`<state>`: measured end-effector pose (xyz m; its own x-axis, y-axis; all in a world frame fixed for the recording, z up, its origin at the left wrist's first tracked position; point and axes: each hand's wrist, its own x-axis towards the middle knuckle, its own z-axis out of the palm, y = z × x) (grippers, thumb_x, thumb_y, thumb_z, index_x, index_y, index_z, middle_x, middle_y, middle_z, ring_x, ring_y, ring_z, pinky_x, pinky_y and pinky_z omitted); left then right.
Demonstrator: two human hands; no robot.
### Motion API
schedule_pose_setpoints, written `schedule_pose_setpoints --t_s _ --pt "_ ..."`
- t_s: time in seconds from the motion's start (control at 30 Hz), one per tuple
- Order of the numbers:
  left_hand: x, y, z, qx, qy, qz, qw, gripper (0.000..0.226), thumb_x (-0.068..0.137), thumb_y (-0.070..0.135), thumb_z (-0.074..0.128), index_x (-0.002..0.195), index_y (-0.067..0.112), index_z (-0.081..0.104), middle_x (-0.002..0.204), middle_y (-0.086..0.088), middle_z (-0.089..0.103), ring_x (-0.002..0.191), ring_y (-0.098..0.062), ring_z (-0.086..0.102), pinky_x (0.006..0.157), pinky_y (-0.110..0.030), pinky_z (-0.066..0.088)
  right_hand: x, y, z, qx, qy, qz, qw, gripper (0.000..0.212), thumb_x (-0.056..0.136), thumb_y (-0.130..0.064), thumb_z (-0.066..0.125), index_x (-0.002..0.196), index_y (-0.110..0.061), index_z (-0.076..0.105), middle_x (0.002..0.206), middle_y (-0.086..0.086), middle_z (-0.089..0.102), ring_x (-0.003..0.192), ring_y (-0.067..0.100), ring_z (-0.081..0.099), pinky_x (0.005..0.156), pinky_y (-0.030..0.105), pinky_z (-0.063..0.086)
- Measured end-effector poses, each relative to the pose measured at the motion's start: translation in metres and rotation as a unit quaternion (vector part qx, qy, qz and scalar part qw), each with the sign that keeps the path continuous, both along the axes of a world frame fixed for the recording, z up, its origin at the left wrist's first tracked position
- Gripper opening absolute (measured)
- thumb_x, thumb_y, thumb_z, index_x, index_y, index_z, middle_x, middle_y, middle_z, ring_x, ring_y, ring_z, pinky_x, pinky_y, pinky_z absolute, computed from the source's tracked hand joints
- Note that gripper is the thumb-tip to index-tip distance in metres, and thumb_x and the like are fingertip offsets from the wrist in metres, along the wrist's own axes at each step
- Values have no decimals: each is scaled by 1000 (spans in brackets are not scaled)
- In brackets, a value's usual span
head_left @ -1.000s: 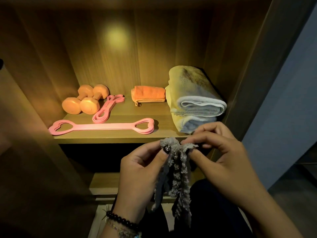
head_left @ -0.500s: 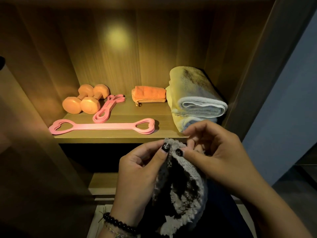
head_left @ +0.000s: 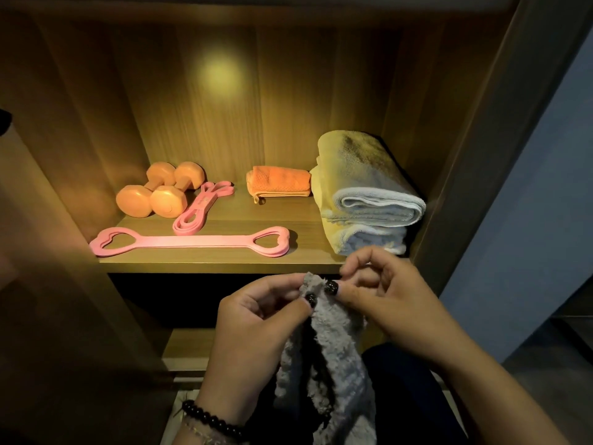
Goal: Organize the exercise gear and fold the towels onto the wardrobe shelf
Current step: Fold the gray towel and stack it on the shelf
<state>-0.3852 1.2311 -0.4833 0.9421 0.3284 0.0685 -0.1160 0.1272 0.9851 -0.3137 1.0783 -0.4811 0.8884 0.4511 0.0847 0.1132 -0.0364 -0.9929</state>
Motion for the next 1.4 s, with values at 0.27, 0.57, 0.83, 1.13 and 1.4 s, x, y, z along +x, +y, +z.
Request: schedule_pose_setpoints --t_s 0.27,0.57,0.83,1.13,1.4 --pt "14 34 22 114 -60 27 991 20 81 -14 57 78 5 53 80 -2 68 73 -11 65 62 -28 55 19 5 -13 -150 -111 123 975 6 86 -17 69 85 -19 63 80 -4 63 75 13 59 71 34 50" --pt "20 80 34 349 -64 93 930 40 82 -7 62 87 30 73 85 27 70 91 14 61 75 -2 45 41 31 53 -323 -494 71 804 13 80 -13 72 93 -12 67 83 -6 59 70 -2 46 63 10 33" --pt "32 85 47 201 -85 125 968 24 74 -2 76 90 16 74 69 26 69 68 11 64 60 -3 46 44 59 119 -359 -578 93 727 12 86 -13 65 94 -11 73 96 4 63 80 14 55 74 28 46" --pt "63 111 44 398 -51 125 908 23 75 8 76 85 28 69 76 10 70 71 -2 66 68 -11 52 56 50 119 -413 -457 37 787 12 78 -27 76 83 -18 71 104 -3 51 96 10 49 76 22 45" --pt "74 132 50 354 -68 108 927 19 77 9 78 81 22 65 74 4 71 68 -6 62 64 -19 48 77 50 107 -431 -368 21 824 17 82 -28 74 87 -13 77 84 2 74 76 14 66 75 38 56"
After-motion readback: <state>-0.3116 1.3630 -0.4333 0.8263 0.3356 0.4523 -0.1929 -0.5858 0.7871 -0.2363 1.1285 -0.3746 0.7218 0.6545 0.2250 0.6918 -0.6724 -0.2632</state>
